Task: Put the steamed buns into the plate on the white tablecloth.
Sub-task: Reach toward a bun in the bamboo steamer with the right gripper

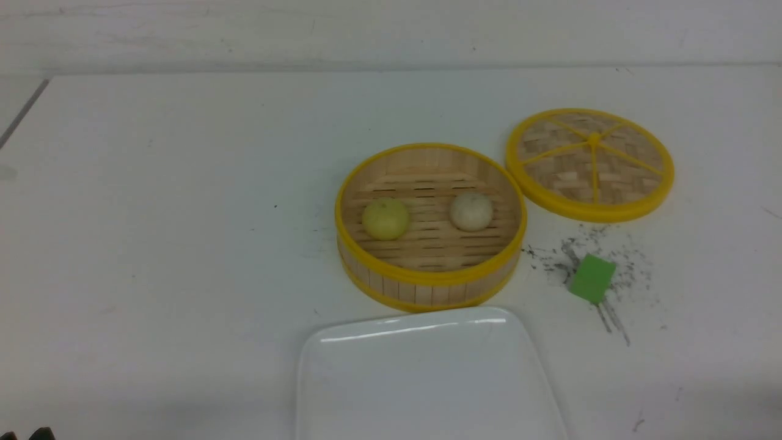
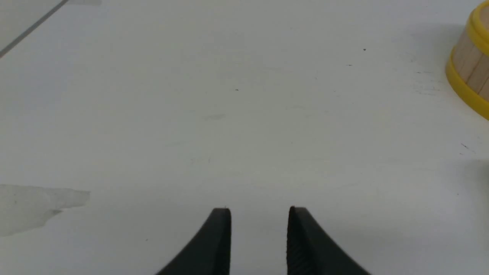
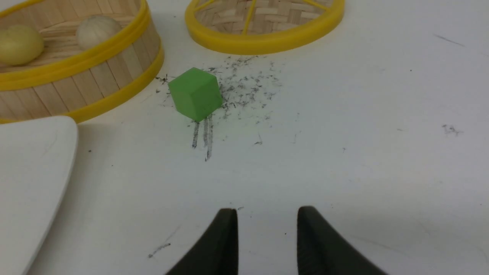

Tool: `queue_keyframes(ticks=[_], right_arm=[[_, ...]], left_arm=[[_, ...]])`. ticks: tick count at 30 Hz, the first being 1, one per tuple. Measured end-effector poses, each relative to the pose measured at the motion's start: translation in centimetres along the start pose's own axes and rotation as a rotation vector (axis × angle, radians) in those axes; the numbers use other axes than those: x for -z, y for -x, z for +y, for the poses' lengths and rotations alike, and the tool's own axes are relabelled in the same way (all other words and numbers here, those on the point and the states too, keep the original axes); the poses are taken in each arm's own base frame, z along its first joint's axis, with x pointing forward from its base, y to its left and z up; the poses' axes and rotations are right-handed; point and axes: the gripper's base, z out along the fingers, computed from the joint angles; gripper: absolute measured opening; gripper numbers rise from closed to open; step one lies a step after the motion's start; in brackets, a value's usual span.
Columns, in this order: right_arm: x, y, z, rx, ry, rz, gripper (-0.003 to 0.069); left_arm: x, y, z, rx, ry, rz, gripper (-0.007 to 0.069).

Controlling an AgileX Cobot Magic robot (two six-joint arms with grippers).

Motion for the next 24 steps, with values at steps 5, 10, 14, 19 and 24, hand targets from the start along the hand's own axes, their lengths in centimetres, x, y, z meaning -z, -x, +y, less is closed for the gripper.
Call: queue_keyframes(ticks=[5, 10, 14, 19, 24], right_arm=[[0.0, 0.0, 0.0, 0.0, 0.0, 0.0, 0.0239], [0.0, 0.0, 0.0, -0.018, 0.005, 0.0, 0.0239], [0.0, 0.0, 0.7, -0.336, 0.082, 0.005, 0.0239], [0.1, 0.6, 1.5, -0.811, 0.197, -0.01, 0.0239], [0.1, 0.8, 1.6, -0.893, 0.219, -0.018, 0.0239]], left_arm=[[0.0, 0.0, 0.0, 0.0, 0.0, 0.0, 0.0241], [0.0, 0.0, -0.1, 0.052, -0.009, 0.002, 0.0241], [0.0, -0.1, -0.6, 0.361, -0.069, 0.021, 0.0241], [0.2, 0.0, -1.7, 0.927, -0.174, 0.091, 0.0241], [0.2, 0.0, -2.0, 1.122, -0.2, 0.123, 0.0241]])
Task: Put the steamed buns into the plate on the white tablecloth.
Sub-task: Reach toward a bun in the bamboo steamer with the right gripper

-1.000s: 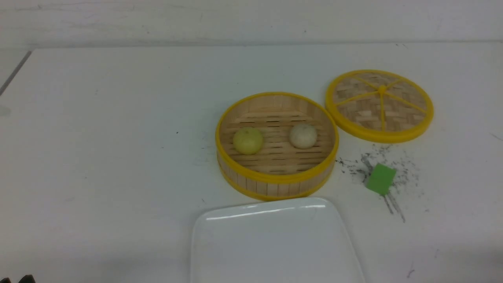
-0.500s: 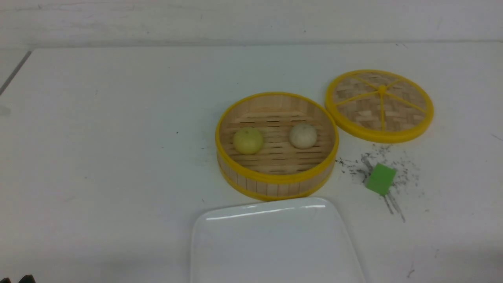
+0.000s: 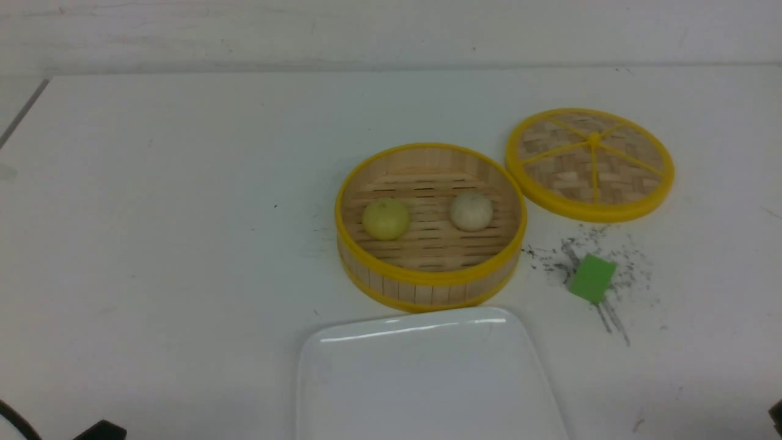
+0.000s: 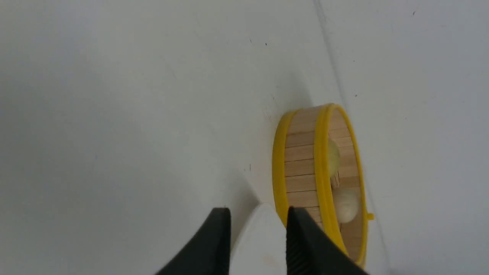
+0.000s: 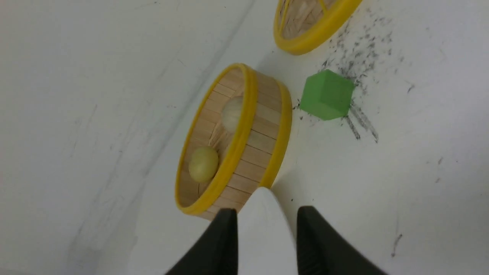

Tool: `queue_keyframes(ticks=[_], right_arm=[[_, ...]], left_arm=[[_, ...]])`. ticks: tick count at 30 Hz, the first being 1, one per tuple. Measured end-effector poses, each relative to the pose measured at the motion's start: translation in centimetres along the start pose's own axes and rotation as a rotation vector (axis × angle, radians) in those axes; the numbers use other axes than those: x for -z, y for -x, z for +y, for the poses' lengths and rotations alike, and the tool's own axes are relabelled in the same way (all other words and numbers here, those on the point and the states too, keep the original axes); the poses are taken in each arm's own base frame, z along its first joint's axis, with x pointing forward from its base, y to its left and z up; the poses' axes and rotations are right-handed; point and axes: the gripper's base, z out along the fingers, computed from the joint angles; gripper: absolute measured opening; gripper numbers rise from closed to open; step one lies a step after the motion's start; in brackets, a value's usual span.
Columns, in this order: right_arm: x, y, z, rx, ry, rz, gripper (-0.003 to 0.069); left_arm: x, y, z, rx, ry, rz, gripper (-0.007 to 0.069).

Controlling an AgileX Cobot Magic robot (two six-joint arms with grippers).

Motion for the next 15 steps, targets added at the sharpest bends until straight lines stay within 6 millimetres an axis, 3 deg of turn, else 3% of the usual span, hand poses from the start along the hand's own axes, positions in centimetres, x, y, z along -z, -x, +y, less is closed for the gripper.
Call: queue_keyframes(ticks=[6, 9, 10, 11, 13, 15], right_arm=[[0.0, 0.0, 0.1, -0.005, 0.002, 0.004, 0.0239], [0.4, 0.3, 1.1, 0.051, 0.02, 0.008, 0.0239], [1.1, 1.1, 2.9, 0.15, 0.058, -0.012, 0.0239], [1.1, 1.1, 2.9, 0.157, 0.057, -0.009, 0.0239], [2.7, 2.9, 6.6, 0.391, 0.087, -0.055, 0.0239], [3.4, 3.9, 8.5, 0.518, 0.044, -0.053, 0.0235]], left_arm=[[0.0, 0.0, -0.1, 0.039, -0.014, 0.003, 0.0238], [0.1, 0.1, -0.5, 0.011, -0.031, 0.002, 0.0223], [0.6, 0.4, -1.7, -0.048, -0.065, -0.012, 0.0201], [0.7, 0.5, -1.9, -0.065, -0.071, -0.015, 0.0194], [2.4, 1.6, -5.4, -0.219, -0.174, -0.069, 0.0118], [3.4, 2.1, -7.4, -0.302, -0.201, -0.083, 0.0068]])
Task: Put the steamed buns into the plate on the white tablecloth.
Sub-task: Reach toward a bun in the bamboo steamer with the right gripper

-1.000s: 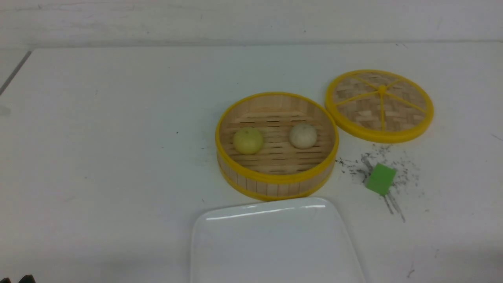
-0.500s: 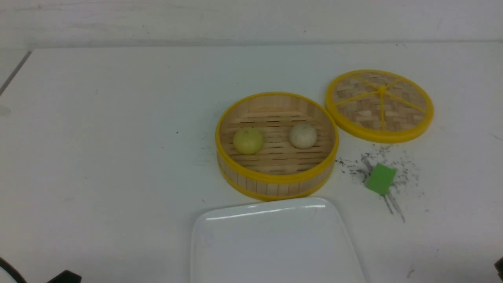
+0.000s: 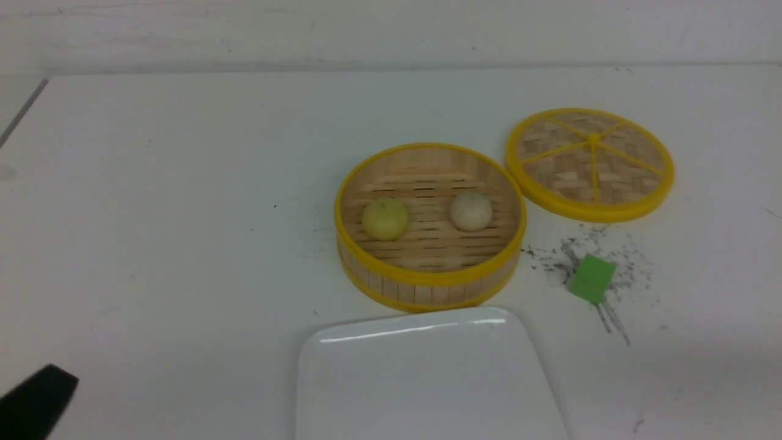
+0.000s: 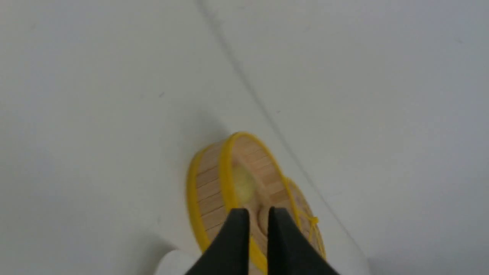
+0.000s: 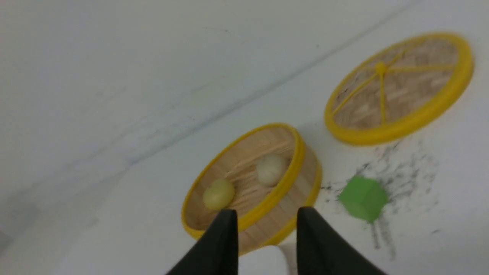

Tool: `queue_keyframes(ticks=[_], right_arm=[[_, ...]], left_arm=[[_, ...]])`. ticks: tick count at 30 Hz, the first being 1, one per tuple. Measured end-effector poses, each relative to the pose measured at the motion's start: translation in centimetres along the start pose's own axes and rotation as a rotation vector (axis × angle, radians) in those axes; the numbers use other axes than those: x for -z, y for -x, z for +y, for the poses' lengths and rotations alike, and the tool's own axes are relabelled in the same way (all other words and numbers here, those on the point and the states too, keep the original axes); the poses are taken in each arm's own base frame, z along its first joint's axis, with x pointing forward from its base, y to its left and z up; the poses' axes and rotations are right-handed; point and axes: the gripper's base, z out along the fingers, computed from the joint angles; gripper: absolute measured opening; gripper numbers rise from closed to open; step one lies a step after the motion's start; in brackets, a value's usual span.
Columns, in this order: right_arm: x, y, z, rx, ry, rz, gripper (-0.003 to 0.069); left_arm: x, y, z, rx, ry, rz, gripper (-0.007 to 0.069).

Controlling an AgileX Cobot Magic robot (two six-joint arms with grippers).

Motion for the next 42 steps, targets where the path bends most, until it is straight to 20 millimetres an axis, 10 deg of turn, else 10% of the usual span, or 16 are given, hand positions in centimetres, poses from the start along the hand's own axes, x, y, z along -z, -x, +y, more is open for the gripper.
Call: queue_keyframes(ticks=[9, 25, 33, 42], right_arm=[[-4.0, 1.6, -1.3, 0.156, -0.465, 0.707, -0.001], [-20.9, -1.8, 3.6, 0.234, 0.197, 1.019, 0.001], [-29.8, -0.9, 6.0, 0.363, 0.143, 0.967, 0.0079], [-39.0, -1.4, 4.0, 0.506, -0.062, 0.925, 0.0362]], left_arm=[[-3.9, -0.7, 0.1, -0.098, 0.416, 0.625, 0.0002], [-10.8, -1.1, 2.3, -0.183, 0.55, 0.989, 0.0016], [-10.8, -1.1, 2.4, -0.196, 0.559, 0.998, 0.0024], [-10.8, -1.0, 2.5, -0.21, 0.566, 1.002, 0.0045]])
